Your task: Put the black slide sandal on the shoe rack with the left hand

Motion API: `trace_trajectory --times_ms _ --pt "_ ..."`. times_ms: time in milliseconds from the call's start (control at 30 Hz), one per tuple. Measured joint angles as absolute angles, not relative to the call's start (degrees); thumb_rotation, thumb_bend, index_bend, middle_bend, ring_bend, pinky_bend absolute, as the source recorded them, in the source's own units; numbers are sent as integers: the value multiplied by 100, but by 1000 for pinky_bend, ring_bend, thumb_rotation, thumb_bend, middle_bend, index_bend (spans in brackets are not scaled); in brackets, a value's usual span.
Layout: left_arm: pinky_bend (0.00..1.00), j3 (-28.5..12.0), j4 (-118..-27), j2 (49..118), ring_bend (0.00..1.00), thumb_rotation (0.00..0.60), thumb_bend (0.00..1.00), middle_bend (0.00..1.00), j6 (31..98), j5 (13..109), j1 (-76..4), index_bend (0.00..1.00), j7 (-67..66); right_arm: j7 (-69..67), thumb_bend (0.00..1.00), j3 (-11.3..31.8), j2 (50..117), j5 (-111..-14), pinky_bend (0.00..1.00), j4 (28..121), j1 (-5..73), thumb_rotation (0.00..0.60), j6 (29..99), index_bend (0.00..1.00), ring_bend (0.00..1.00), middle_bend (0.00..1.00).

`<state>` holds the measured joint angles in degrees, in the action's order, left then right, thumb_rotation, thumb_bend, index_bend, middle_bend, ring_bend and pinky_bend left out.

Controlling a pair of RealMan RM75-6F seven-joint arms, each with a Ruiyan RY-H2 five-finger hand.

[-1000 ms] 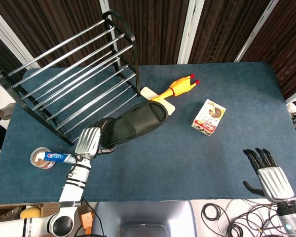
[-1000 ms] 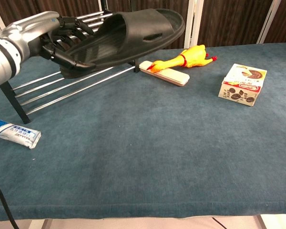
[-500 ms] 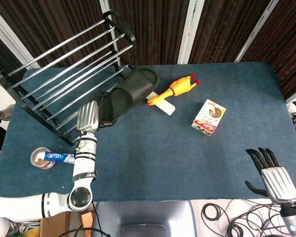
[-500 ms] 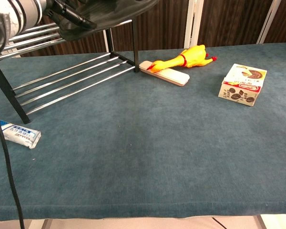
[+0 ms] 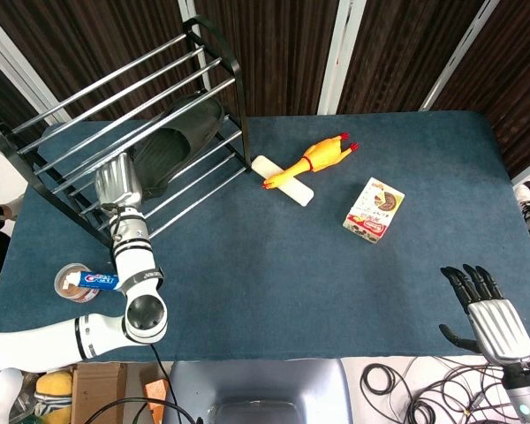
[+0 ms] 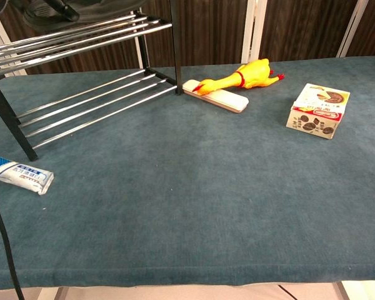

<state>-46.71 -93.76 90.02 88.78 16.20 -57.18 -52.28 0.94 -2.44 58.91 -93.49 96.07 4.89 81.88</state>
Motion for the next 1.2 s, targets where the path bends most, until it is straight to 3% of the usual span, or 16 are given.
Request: trace_trajectory --times_ms 333,467,633,800,1033,1200 --pt "910 -4552 -9217 8811 801 600 313 756 8793 1027 -5685 445 -5344 123 172 -233 5891 -9313 0 9623 492 600 8162 0 0 102" --pt "857 -4478 -9274 8738 754 598 309 701 8755 817 -5672 394 -5423 114 172 -231 5887 -9308 0 9620 494 600 8157 0 0 103" --pt "792 -4468 -9382 8651 653 556 292 592 8708 579 -5679 297 -5455 128 173 -233 5887 -9308 0 9624 500 600 8140 0 0 103" --pt "655 -4386 -9601 8496 472 409 236 364 8648 507 -5657 109 -5491 139 171 -230 5887 -9300 0 9631 494 600 8146 0 5 112" --pt "521 -4234 -9980 8153 214 395 179 163 8497 251 -5561 0 -5604 174 172 -237 5899 -9302 0 9641 491 600 8137 0 9 117" --pt "490 -4235 -10132 8029 180 393 173 134 8326 -6 -5531 0 -5604 178 172 -232 5905 -9297 0 9635 476 600 8164 0 13 121"
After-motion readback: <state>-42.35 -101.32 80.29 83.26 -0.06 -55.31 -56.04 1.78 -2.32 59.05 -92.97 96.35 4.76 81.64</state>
